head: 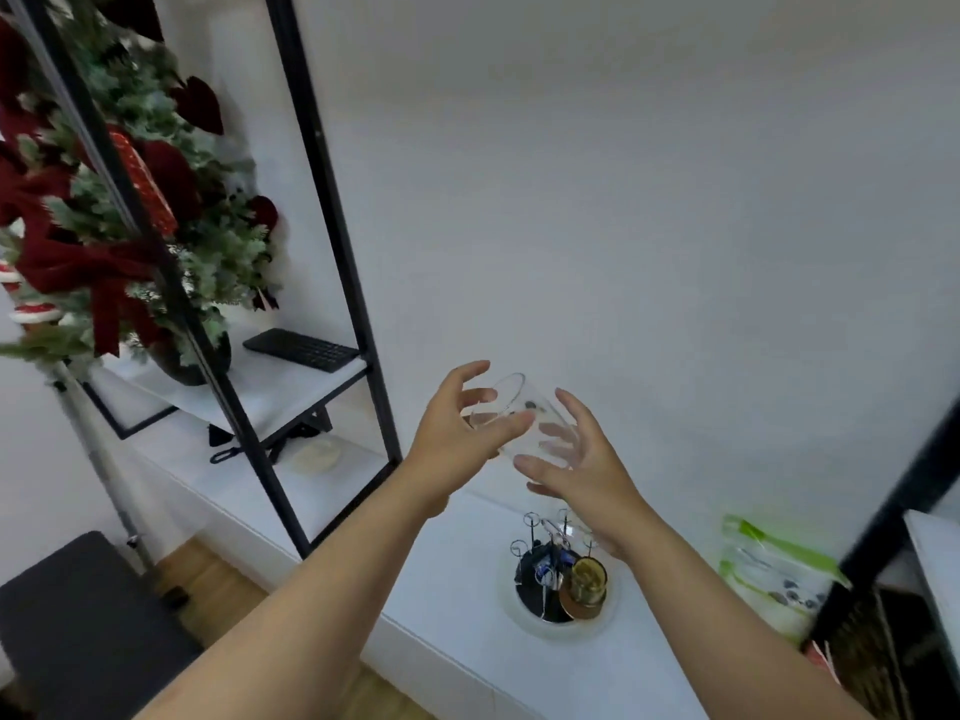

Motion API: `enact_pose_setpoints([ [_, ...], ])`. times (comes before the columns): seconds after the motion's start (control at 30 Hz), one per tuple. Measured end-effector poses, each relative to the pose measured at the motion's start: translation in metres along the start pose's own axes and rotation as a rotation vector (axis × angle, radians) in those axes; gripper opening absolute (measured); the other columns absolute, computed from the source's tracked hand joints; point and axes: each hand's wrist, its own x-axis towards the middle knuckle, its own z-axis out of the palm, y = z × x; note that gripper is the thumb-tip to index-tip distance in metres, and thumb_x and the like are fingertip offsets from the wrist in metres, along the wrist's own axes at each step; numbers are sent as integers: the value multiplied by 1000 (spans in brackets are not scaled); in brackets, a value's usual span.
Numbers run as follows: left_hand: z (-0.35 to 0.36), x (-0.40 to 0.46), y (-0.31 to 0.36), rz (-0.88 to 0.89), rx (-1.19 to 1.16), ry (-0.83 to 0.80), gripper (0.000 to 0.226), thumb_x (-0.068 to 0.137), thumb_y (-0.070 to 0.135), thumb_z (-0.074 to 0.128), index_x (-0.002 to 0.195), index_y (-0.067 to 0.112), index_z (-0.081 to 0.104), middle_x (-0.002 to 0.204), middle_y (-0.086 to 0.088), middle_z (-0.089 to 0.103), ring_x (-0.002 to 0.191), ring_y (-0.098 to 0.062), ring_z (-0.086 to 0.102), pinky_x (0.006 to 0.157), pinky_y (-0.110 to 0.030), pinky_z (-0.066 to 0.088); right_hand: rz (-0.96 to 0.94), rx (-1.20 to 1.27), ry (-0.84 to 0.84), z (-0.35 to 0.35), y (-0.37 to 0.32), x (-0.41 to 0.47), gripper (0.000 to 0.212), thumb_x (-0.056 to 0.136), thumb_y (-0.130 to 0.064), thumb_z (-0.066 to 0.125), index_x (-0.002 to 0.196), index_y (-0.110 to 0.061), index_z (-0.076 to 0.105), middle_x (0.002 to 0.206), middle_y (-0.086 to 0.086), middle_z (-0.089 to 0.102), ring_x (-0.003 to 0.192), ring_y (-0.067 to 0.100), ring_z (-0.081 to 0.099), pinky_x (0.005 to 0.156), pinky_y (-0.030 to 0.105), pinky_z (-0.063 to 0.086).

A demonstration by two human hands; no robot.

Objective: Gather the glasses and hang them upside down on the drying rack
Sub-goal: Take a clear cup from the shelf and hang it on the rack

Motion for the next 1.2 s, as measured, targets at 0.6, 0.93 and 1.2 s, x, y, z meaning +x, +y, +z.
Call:
enact_pose_setpoints([
  [0.6,13,70,-153,-11,124,-546,67,83,48,82,142,45,49,132,19,59,122,1,58,98,-28,54,91,387,520,4,101,4,78,82,-23,87,150,-35,50,126,10,72,121,24,70,105,55,53],
  [0.93,15,51,-306,-72,254,-535,84,69,37,96,139,47,52,136,23,59,125,6,54,108,-37,49,29,-253,573,-19,197,-3,101,78,-22,92,157,-45,35,120,-7,59,116,2,63,88,10,50],
  [1.2,47,29,-383,26,291,-464,92,67,41,95,144,45,44,137,35,47,126,18,43,96,-2,37,37,-534,486,-11,286,11,107,72,-33,93,156,-51,29,121,-13,60,116,4,60,90,21,46],
])
